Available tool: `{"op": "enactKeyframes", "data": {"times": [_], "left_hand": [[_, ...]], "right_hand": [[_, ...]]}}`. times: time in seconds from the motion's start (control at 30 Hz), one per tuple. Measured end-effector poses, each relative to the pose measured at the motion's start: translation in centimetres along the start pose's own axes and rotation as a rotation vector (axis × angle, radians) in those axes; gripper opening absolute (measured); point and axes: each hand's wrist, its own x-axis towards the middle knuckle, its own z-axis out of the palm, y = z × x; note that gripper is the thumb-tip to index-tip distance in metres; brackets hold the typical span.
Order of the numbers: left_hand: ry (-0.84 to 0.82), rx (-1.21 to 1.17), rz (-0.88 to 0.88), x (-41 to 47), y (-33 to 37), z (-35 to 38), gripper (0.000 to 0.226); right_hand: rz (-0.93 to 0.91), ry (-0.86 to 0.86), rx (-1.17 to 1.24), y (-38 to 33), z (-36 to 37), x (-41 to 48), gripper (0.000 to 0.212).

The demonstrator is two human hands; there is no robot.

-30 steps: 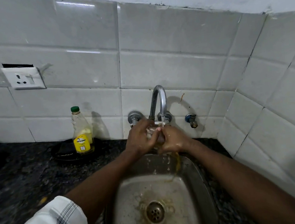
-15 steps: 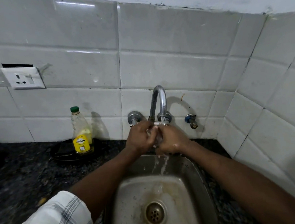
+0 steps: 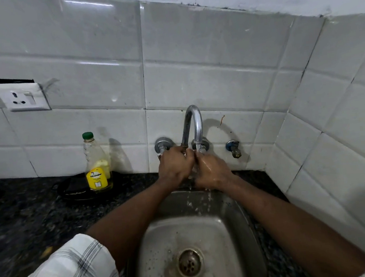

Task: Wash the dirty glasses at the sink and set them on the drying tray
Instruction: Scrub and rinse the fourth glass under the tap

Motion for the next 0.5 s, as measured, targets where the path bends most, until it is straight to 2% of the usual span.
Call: {"op": "enactKeyframes", "data": {"times": [0.07, 0.13, 0.17, 0.2, 0.27, 0.33, 0.37, 0.43, 0.5], "left_hand": [[0.035, 0.019, 0.147, -0.2, -0.7, 0.3, 0.041], [0.033, -0.031, 0.488, -0.9, -1.9, -0.1, 0.034], [0.016, -0.035, 0.597, -0.9, -2.3, -0.4, 0.031], [0.002, -0.024, 0.61, -0.7, -2.3, -0.4, 0.032], [-0.017, 0.057, 0.412, -0.2, -1.2, -0.2, 0.04], [-0.042, 0.194, 0.185, 0.2, -0.2, 0.4, 0.04], [-0.03, 0.203, 0.162, 0.1, 0.0, 0.5, 0.039], [-0.043, 0.069, 0.166, -0.4, -0.1, 0.4, 0.045], [-0.031, -0.189, 0.019, -0.7, -0.5, 0.2, 0.056]], "right_hand": [[-0.011, -0.06, 0.161, 0.6, -0.1, 0.0, 0.062], [0.002, -0.219, 0.427, 1.2, -0.6, -0.2, 0.054], [0.014, -0.283, 0.514, 1.0, -0.8, -0.4, 0.049], [0.024, -0.28, 0.544, 0.8, -0.5, -0.6, 0.045], [0.026, -0.147, 0.394, 0.2, 0.2, -0.4, 0.041], [0.032, -0.041, 0.163, 0.0, 0.9, -0.2, 0.051], [0.035, -0.009, 0.13, 0.0, 1.1, -0.1, 0.055], [0.041, 0.014, 0.162, 0.3, 1.3, -0.2, 0.053], [0.083, -0.011, 0.335, 0.8, 1.7, -0.3, 0.055]]}}
